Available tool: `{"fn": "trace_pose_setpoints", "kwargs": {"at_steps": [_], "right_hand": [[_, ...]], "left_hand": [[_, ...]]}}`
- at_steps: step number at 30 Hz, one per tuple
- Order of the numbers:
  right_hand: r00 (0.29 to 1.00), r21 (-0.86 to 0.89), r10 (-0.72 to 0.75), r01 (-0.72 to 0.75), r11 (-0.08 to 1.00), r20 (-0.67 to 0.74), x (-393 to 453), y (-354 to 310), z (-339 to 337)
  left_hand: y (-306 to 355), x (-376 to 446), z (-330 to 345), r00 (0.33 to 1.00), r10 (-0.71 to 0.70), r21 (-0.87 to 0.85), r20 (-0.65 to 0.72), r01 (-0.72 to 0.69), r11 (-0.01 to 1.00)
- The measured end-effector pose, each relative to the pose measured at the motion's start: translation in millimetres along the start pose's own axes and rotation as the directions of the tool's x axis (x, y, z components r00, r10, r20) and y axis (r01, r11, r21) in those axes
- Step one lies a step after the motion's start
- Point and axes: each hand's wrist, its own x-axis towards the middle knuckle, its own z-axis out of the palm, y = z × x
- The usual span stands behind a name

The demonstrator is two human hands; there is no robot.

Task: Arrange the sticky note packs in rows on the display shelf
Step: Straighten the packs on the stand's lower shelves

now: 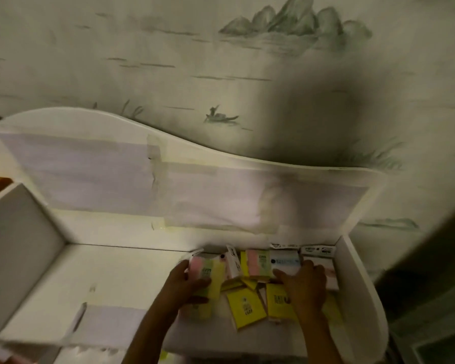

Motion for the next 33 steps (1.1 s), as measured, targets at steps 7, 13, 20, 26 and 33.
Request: {"fn": "trace_pose_setpoints", "kwargs": {"at_steps": [7,13,20,26,33], "right_hand": [[0.998,0.331,0.031,-0.049,0.942,0.059,6,-3,-6],[0.968,0.644,0.068,-0.212,0.735,0.240,3,9,-4],[0.836,0.820,-0.151,-0.455,0.349,0.528,-31,-1,-21],[0.769,0.835,-0.345,-0.431,0.341,0.538,-61,-30,-12],[0.639,0.826,-0.536,-0.332,0.456,0.552,-129,-78,15]], "left_hand": [[4,-14,4,0.998,0.048,-0.121,-0.037,-0.052,0.991],[6,-33,9,0.992,0.060,-0.230,-0.113,-0.085,0.969],[8,-69,7,0.978,0.100,-0.203,-0.183,-0.137,0.970],[-1,-104,-19,0.934,0.149,-0.165,-0.325,-0.211,0.963],[-22,-149,-78,0.864,0.155,-0.180,-0.478,-0.270,0.946]]}}
